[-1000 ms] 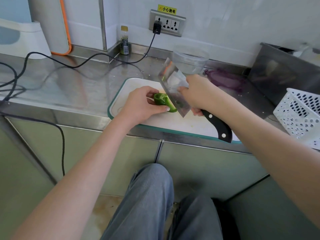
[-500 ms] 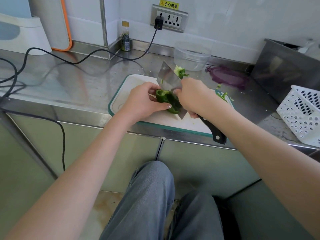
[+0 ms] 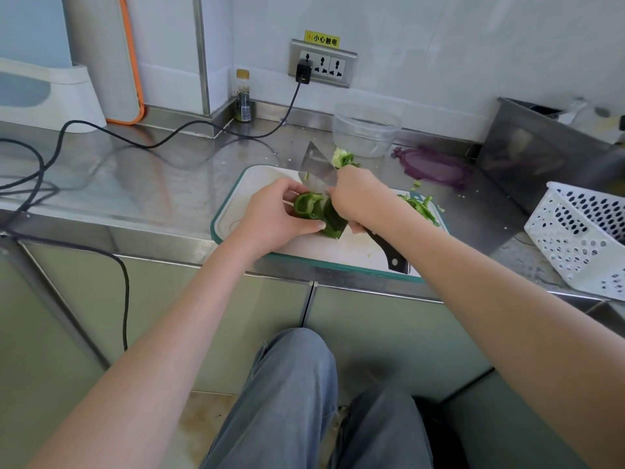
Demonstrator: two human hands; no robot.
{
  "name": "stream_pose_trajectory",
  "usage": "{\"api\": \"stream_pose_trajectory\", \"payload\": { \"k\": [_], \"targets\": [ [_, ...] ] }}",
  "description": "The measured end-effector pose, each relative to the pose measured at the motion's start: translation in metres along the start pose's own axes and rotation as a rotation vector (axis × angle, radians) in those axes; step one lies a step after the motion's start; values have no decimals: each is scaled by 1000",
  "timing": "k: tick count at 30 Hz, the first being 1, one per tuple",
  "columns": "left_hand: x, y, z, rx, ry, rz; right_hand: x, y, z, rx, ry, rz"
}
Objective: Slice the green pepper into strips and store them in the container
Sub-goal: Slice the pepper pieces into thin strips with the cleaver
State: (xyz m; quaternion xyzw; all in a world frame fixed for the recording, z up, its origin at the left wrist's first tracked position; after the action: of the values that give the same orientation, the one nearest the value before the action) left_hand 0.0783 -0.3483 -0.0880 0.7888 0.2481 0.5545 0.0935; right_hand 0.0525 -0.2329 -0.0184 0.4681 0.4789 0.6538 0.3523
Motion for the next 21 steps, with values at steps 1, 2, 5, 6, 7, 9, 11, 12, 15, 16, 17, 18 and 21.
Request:
{"api": "stream_pose_trajectory", "payload": {
  "k": [1,2,5,6,7,9,11,12,15,16,17,18,21],
  "targets": [
    [0,0,0,-1,-3,6,2,-1,2,-10,-9,15],
    [0,0,0,0,-7,6,3,-1,2,-16,-7,13],
    [0,0,0,23,-10,17,8,-6,-1,-20,-24,-61],
    [0,0,0,31,-11,23,9,-5,1,9,-36,-110],
    [1,0,0,37,-9,27,10,-6,5,34,-50,-185],
    [1,1,0,45,0,31,9,-10,10,48,-75,-259],
    [1,2,-1,53,10,45,8,-12,13,73,-62,-296],
    [0,2,-1,55,13,52,5,-10,15,71,-62,-281],
    [0,1,-1,63,18,57,2,-10,14,81,-78,-341],
    [-1,1,-1,75,23,60,2,-9,16,57,-75,-342],
    [-3,2,-2,100,34,73,4,-10,17,55,-48,-337],
    [-5,4,-3,128,50,98,5,-11,19,73,-17,-340],
    [-8,7,-4,97,68,172,13,-15,19,106,-22,-458]
  ]
}}
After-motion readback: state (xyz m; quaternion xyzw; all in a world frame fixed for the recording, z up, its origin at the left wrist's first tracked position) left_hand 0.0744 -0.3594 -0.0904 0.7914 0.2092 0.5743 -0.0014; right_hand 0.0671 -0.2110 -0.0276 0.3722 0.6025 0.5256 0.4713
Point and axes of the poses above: each hand's wrist, its own z-axis away from the middle knuckle, its own y-axis out of the back of the hand, x = y × z, the point moved 3 cm from there along -z, towards the middle knuckle, and after that the axes turned 7 degrees about -y, right-handed, at the moved point
